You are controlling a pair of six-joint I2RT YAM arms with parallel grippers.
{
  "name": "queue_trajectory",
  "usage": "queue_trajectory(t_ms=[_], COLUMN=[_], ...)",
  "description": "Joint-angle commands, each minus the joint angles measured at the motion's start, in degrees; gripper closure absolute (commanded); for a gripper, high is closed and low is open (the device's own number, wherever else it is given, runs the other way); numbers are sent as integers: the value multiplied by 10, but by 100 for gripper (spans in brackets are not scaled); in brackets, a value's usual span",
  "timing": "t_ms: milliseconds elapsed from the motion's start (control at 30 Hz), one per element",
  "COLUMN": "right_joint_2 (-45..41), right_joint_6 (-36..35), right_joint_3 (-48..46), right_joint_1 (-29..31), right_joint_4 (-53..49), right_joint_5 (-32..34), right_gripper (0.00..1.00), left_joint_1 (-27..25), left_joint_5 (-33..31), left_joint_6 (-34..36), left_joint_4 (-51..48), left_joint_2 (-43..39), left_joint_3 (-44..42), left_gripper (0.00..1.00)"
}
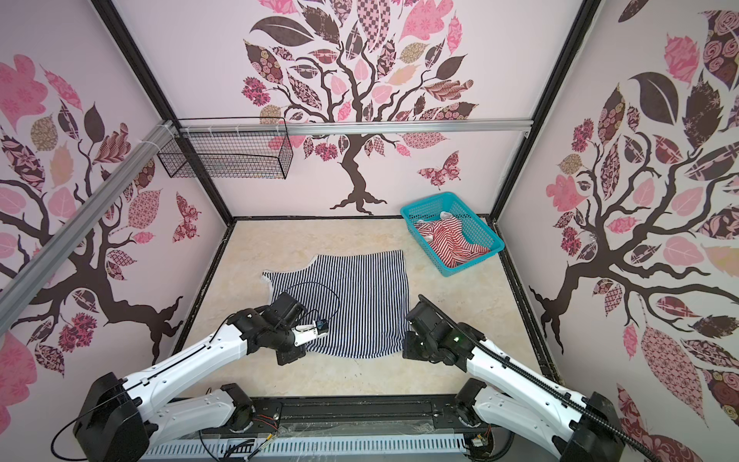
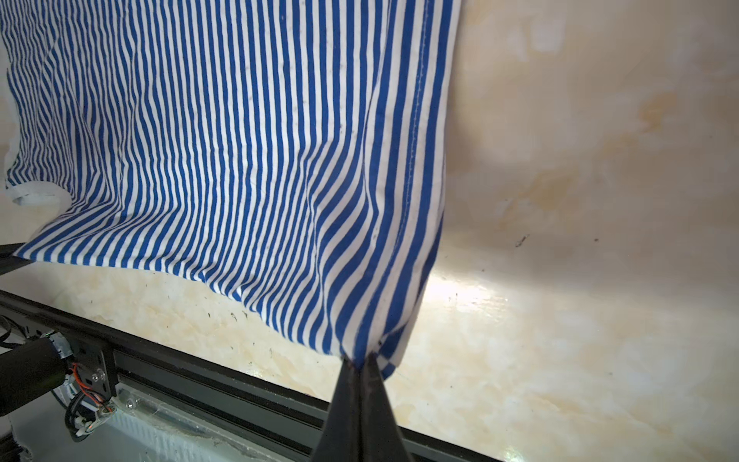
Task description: Fold and stack the tank tops
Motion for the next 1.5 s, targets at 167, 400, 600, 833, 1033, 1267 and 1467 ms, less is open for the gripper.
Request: queue_trajectory(t_ms=[167, 400, 600, 833, 1033, 1267, 1467], right_joint_2=[62, 115, 153, 233, 281, 333, 370], right_joint_6=[-41, -95, -130, -151, -164, -176, -187], right_joint_3=[71, 99, 127, 151, 184, 215, 233], right_joint_1=[-1, -68, -115, -121, -128, -137, -143], right_joint_4=[11, 44, 68, 93, 100, 98, 97], right_joint_5=[53, 31, 16, 31, 53, 91, 114], right_gripper=[100, 100, 100, 100, 100, 100, 98], left_joint_1=[80, 84, 91, 99, 110, 120, 122], left_joint_5=[-12, -29, -42, -68, -96, -122, -121], left_joint_6=[-17, -14, -21, -33, -41, -47, -43], left_joint_4=[74, 121, 157, 196, 218, 237, 243], left_joint_2=[31, 69, 116, 167, 215, 251, 268], left_joint_3=[43, 53, 69, 90, 108, 125, 133], left_gripper=[100, 100, 100, 100, 100, 100, 99])
